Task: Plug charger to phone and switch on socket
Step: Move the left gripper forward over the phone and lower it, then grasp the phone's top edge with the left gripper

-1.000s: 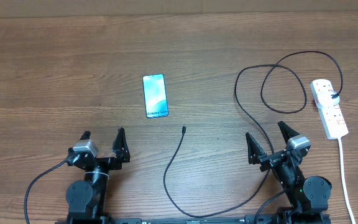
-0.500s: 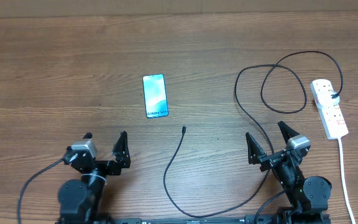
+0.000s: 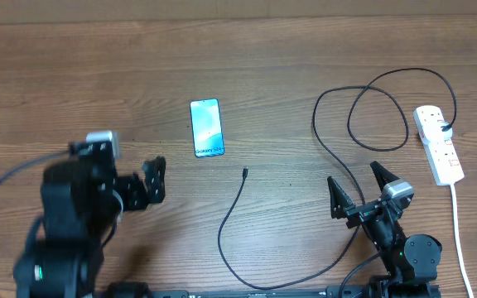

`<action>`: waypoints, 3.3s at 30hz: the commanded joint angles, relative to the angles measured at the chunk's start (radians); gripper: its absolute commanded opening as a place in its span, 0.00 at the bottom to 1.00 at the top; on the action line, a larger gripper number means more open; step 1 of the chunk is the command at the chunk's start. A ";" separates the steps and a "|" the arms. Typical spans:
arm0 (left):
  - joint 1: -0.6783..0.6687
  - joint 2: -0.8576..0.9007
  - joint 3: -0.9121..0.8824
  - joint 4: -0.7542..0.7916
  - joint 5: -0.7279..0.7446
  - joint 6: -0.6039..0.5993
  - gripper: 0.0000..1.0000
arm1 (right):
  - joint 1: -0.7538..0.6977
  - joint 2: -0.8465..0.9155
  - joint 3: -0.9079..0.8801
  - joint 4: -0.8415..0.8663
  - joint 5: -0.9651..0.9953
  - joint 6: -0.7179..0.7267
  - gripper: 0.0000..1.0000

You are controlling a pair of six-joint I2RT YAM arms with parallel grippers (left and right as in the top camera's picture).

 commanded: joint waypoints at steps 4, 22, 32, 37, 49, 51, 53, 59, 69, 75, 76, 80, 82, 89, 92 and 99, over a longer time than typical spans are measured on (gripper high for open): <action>0.005 0.297 0.154 -0.072 0.245 0.030 1.00 | 0.007 -0.009 -0.010 0.006 -0.008 0.003 1.00; 0.005 0.731 0.156 -0.171 0.356 -0.028 0.13 | 0.007 -0.009 -0.010 0.006 -0.008 0.003 1.00; 0.004 0.731 0.212 -0.215 0.261 -0.106 0.55 | 0.007 -0.009 -0.010 0.006 -0.008 0.003 1.00; -0.042 0.733 0.418 -0.314 0.133 -0.131 0.84 | 0.007 -0.009 -0.010 0.006 -0.008 0.003 1.00; -0.306 0.826 0.712 -0.375 -0.211 -0.257 1.00 | 0.007 -0.009 -0.010 0.006 -0.008 0.003 1.00; -0.323 0.880 0.712 -0.376 -0.212 -0.256 1.00 | 0.007 -0.009 -0.010 0.006 -0.008 0.003 1.00; -0.329 0.936 0.712 -0.362 -0.211 -0.255 1.00 | 0.007 -0.009 -0.010 0.006 -0.008 0.003 1.00; -0.328 1.059 0.712 -0.242 -0.206 -0.255 1.00 | 0.007 -0.009 -0.010 0.006 -0.008 0.003 1.00; -0.329 1.207 0.712 -0.134 -0.199 -0.316 1.00 | 0.007 -0.009 -0.010 0.006 -0.008 0.003 1.00; -0.328 1.317 0.711 -0.103 -0.197 -0.319 1.00 | 0.007 -0.009 -0.010 0.006 -0.008 0.003 1.00; -0.328 1.329 0.711 -0.096 -0.197 -0.319 1.00 | 0.007 -0.009 -0.010 0.006 -0.008 0.003 1.00; -0.328 1.381 0.711 -0.062 -0.208 -0.319 1.00 | 0.007 -0.009 -0.010 0.006 -0.008 0.003 1.00; -0.327 1.402 0.711 -0.050 -0.217 -0.319 1.00 | 0.007 -0.009 -0.010 0.006 -0.008 0.003 1.00; -0.327 1.439 0.709 -0.040 -0.226 -0.311 1.00 | 0.007 -0.009 -0.010 0.006 -0.008 0.003 1.00; -0.327 1.440 0.700 -0.039 -0.226 -0.284 1.00 | 0.007 -0.009 -0.010 0.006 -0.008 0.003 1.00; -0.327 1.440 0.652 -0.050 -0.214 -0.285 1.00 | 0.007 -0.009 -0.010 0.006 -0.008 0.003 1.00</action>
